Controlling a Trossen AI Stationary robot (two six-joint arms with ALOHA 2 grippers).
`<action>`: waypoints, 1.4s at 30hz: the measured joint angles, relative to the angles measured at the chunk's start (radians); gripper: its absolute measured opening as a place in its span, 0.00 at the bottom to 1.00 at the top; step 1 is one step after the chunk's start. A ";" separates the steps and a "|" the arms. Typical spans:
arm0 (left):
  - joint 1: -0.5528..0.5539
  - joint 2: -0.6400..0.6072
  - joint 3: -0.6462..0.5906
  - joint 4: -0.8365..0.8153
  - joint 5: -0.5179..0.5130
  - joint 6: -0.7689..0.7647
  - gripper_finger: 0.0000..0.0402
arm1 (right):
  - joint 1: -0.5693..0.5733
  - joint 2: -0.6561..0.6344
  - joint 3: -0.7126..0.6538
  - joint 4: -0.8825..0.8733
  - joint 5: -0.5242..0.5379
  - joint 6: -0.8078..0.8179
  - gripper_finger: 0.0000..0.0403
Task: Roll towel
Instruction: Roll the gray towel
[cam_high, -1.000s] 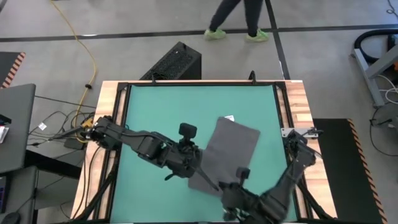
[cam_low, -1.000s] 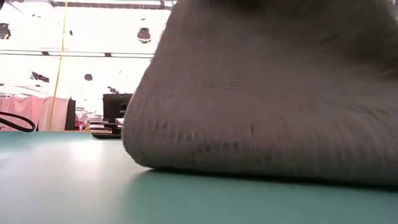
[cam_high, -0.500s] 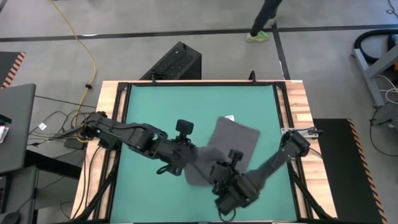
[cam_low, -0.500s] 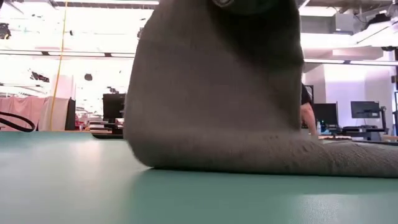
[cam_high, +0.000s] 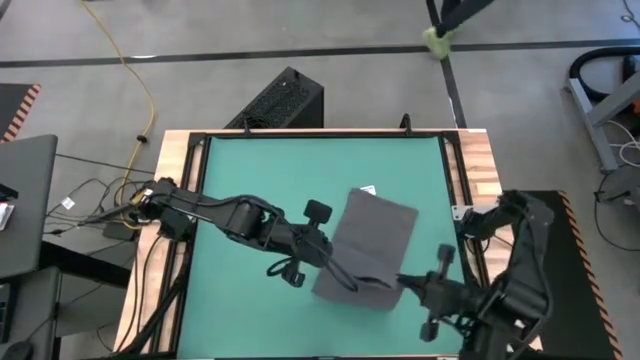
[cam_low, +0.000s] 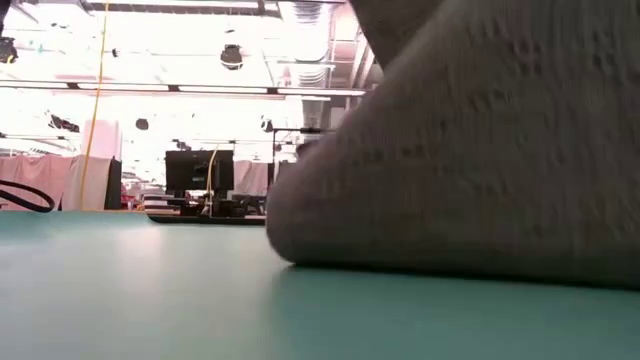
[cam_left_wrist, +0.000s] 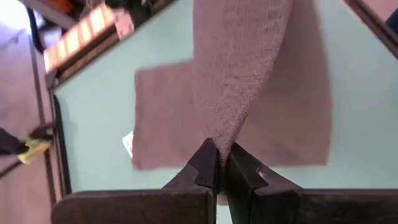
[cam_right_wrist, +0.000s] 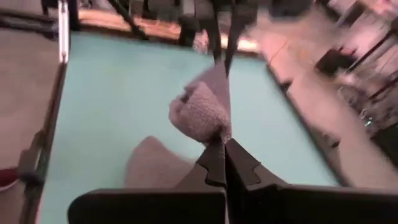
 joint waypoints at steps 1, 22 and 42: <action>0.004 0.000 0.000 0.013 0.005 0.006 0.00 | 0.000 -0.023 -0.038 -0.001 -0.018 0.030 0.02; 0.264 0.092 0.001 0.111 0.301 0.157 0.00 | -0.105 -0.348 -0.770 -0.006 -0.218 0.464 0.02; 0.472 0.246 0.000 0.133 0.438 0.188 0.00 | -0.278 -0.505 -1.119 0.275 -0.253 0.340 0.02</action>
